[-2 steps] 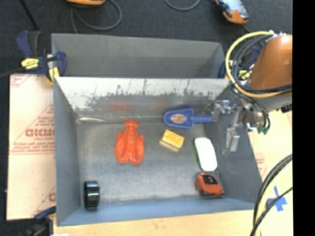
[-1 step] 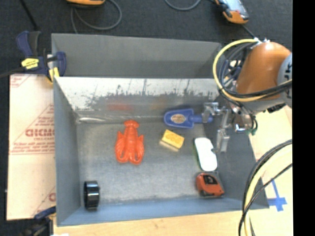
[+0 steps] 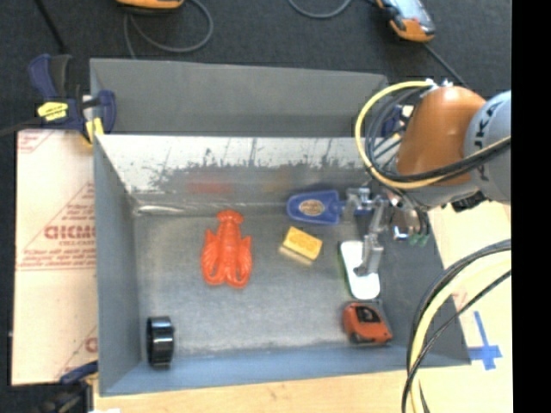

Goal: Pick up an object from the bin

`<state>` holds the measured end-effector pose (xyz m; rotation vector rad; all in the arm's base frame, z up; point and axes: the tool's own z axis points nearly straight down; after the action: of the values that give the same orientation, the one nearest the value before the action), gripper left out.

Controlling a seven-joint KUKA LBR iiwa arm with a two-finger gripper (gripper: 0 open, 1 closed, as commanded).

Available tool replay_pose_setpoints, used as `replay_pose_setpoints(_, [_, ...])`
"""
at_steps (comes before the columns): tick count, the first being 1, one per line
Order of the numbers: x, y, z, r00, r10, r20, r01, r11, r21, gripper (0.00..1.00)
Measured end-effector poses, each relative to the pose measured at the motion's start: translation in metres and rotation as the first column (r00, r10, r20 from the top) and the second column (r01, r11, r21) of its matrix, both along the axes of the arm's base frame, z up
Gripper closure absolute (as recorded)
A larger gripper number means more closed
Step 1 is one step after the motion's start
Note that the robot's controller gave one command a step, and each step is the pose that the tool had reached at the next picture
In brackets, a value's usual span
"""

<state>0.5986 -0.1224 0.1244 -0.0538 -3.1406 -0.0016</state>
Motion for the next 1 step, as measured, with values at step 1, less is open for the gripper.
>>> replay_pose_setpoints(1, [0.0205,0.0135,-0.0395,0.996,-0.090,0.008,0.090,0.996,0.000,0.00])
